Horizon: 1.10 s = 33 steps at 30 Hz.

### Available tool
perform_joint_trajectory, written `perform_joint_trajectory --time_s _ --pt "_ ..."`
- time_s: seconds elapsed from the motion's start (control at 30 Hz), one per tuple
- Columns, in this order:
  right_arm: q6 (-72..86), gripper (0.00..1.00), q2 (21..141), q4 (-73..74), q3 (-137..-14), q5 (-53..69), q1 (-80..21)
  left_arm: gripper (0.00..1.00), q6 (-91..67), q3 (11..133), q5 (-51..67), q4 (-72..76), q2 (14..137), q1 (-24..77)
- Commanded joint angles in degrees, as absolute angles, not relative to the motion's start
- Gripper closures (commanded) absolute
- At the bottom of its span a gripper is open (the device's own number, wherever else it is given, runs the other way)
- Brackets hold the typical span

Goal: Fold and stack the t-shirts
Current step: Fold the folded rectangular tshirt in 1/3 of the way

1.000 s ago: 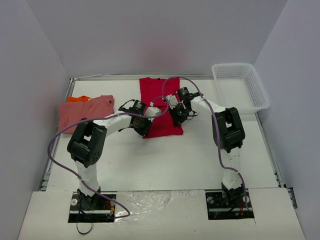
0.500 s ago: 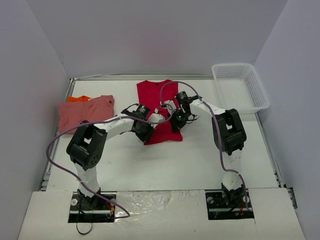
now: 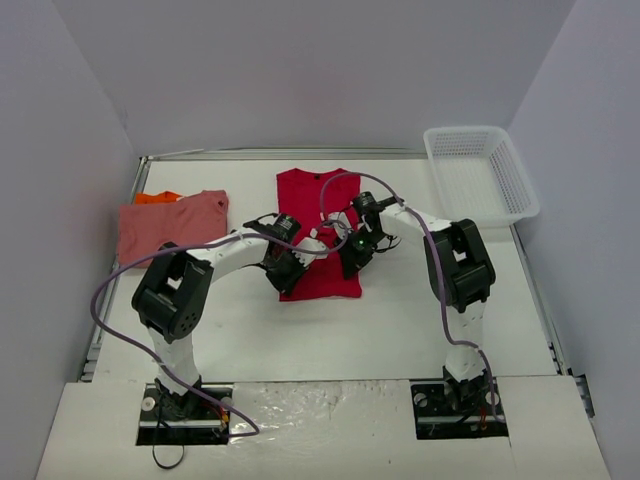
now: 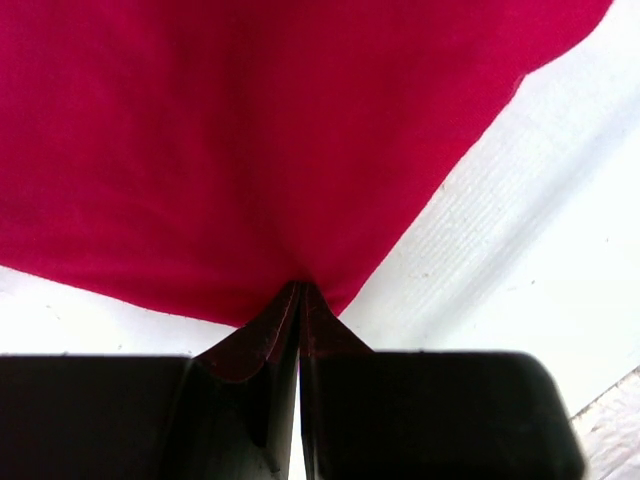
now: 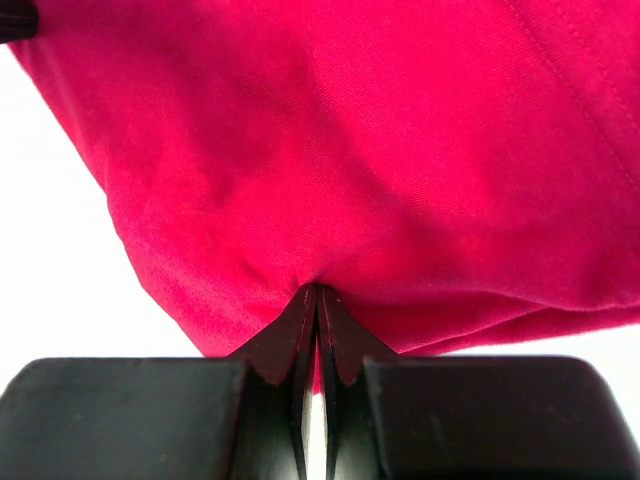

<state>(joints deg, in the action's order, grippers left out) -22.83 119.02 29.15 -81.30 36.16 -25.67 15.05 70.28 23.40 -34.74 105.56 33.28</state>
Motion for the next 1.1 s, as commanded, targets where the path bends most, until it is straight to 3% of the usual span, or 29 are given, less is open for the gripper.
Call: perform_joint_trajectory --time_s 0.0,0.37,0.47,0.6,0.67,1.07 --pt "-25.3 1.0 124.5 40.2 -74.5 30.7 -27.6 0.98 17.4 69.7 22.3 -40.2 102.8 34.5" --pt "-26.1 1.0 124.0 43.8 -78.4 31.1 -27.5 0.98 18.9 72.0 21.0 -40.3 99.1 34.5" --pt "-27.0 1.0 124.0 46.1 -83.7 30.7 -27.0 0.89 19.6 75.6 20.4 -40.5 97.3 33.8" --pt "-27.8 1.0 124.2 49.3 -90.4 29.6 -25.5 0.87 20.1 80.0 19.4 -39.8 95.6 33.2" --pt "-27.9 1.0 124.7 50.7 -94.2 28.0 -24.7 0.8 20.4 81.3 18.2 -39.5 94.6 33.1" --pt "-30.4 0.99 121.7 55.5 -102.9 33.1 -21.9 0.73 25.6 77.4 15.7 -38.4 86.4 33.6"
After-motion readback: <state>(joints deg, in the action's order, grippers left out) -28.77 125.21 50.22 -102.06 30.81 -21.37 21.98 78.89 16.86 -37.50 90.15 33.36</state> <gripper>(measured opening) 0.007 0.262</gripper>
